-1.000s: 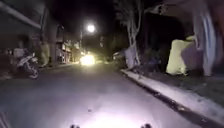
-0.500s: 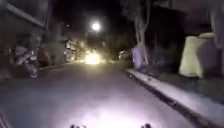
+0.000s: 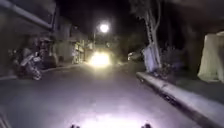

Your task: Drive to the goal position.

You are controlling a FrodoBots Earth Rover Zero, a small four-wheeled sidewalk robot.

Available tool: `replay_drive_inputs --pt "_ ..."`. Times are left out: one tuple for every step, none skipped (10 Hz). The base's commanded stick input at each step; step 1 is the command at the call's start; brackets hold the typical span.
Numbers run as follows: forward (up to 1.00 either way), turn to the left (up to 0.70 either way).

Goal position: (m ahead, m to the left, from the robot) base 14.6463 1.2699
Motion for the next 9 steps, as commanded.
replay_drive_inputs --pt "0.70 0.00" --pt "0.70 0.00" --pt "0.70 0.00" --pt "0.70 0.00" --pt "0.70 0.00" --pt "0.70 0.00" --pt "0.70 0.00" --pt "0.70 0.00" --pt "0.70 0.00"
